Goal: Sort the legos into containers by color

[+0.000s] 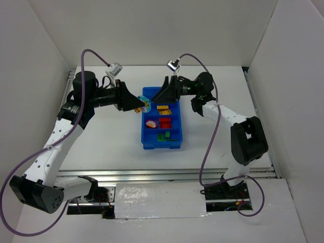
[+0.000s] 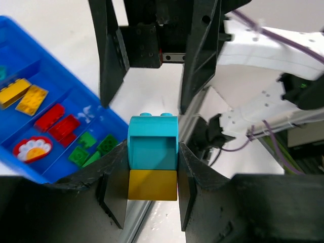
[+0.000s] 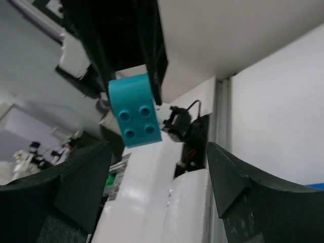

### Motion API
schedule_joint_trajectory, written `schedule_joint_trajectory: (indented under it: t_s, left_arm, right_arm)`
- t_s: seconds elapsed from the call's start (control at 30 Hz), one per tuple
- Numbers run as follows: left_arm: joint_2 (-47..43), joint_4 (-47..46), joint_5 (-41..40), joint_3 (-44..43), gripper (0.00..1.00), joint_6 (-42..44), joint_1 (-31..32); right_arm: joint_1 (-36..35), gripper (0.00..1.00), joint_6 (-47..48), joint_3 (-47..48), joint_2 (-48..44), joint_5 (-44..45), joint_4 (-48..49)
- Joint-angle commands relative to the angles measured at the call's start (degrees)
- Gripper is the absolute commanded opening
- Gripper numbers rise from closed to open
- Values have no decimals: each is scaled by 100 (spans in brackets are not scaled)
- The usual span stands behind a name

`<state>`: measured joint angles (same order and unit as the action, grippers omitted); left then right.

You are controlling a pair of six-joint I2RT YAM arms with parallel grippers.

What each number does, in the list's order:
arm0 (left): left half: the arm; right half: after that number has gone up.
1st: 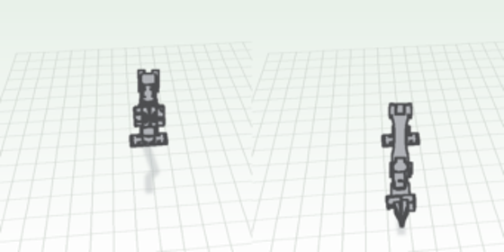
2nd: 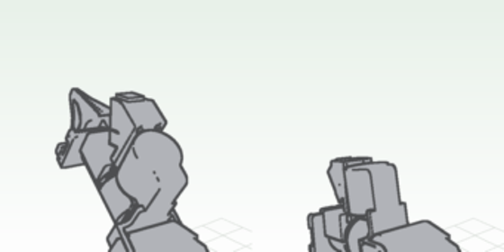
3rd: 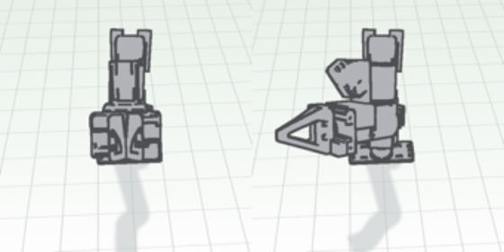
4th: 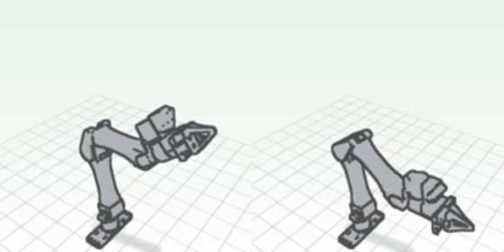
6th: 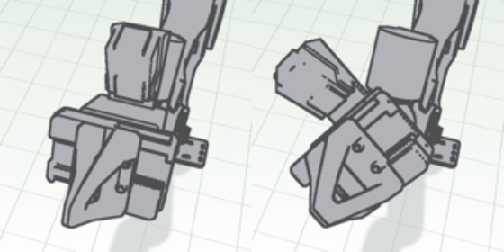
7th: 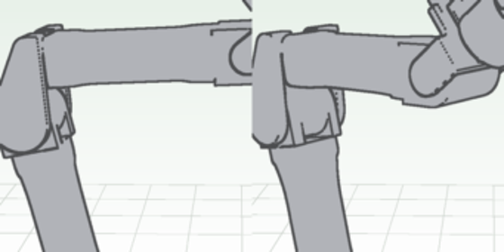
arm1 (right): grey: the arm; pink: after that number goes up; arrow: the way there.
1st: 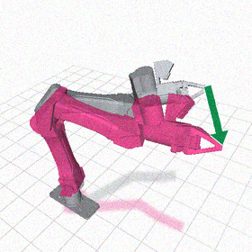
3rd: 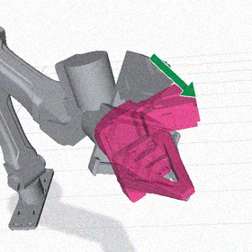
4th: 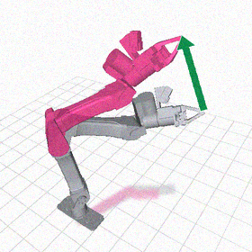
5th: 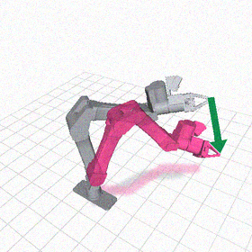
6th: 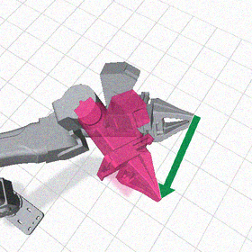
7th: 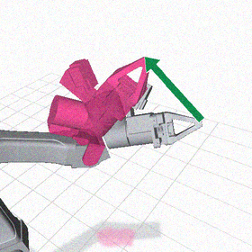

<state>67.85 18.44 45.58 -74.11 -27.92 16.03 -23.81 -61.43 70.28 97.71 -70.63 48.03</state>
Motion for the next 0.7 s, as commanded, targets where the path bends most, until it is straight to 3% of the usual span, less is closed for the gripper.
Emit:
schedule_joint_trajectory:
  t_s: [0.0, 0.03, 0.07, 0.33, 0.43, 0.57, 0.67]
  left_arm:
    - [-44, -771, 802, 10, 0, -284, -21]
    - [-27, -806, 873, 2, 0, -293, -21]
    - [-27, -798, 856, 1, 0, -319, -21]
    - [-106, -859, 865, 54, 0, -433, -21]
    - [-123, -982, 926, 150, 0, -574, -30]
    - [-88, -1105, 961, 230, 0, -802, -21]
    - [-123, -1404, 1058, 300, 0, -1004, -21]
  right_arm:
    - [0, 83, -2816, -225, -95, -838, 4140]
    - [-9, 82, -3936, -130, 88, -821, 4797]
    - [-35, 82, -4225, -42, 195, -795, 5299]
    - [-493, 80, -3817, 82, 64, -540, 5068]
    - [-571, 78, -3142, 38, -59, -330, 4401]
    - [-686, 72, -1884, 73, -340, -180, 2657]
    - [-721, 49, -724, 65, -638, 13, 1390]
